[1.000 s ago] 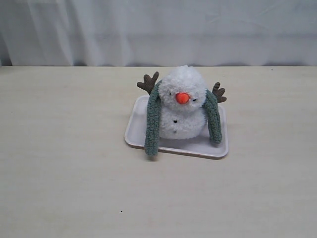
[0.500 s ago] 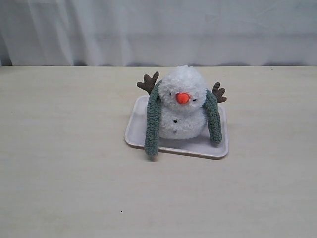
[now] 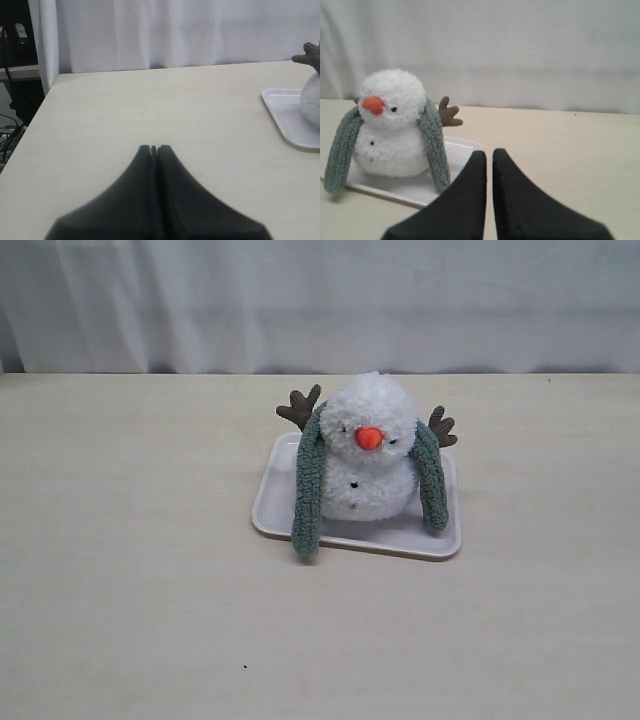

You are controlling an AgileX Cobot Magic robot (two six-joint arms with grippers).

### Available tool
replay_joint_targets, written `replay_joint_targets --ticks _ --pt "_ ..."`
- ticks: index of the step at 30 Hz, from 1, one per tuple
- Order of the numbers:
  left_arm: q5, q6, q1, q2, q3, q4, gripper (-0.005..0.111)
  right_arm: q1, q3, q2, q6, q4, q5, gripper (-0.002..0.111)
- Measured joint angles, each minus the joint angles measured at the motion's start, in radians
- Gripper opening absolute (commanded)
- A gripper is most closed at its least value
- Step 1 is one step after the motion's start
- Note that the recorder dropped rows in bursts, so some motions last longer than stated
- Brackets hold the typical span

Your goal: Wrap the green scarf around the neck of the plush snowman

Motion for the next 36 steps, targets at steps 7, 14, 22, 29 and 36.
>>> replay_joint_targets --ticks 7,14,22,29,36 --pt "0.0 0.0 0.0 0.0 0.0 0.0 0.0 0.0 0.0 0.0 0.018 -0.004 0.104 0.004" --pt "0.0 0.0 0.0 0.0 0.0 0.0 0.0 0.0 0.0 0.0 0.033 -0.006 0.164 0.004" --pt "0.0 0.0 0.0 0.0 0.0 0.0 0.0 0.0 0.0 0.0 0.099 -0.047 0.172 0.004" --pt "0.0 0.0 0.0 0.0 0.0 0.0 0.0 0.0 0.0 0.0 0.113 -0.1 0.172 0.004" --pt "0.0 0.0 0.0 0.0 0.0 0.0 0.0 0.0 0.0 0.0 0.12 -0.126 0.172 0.004"
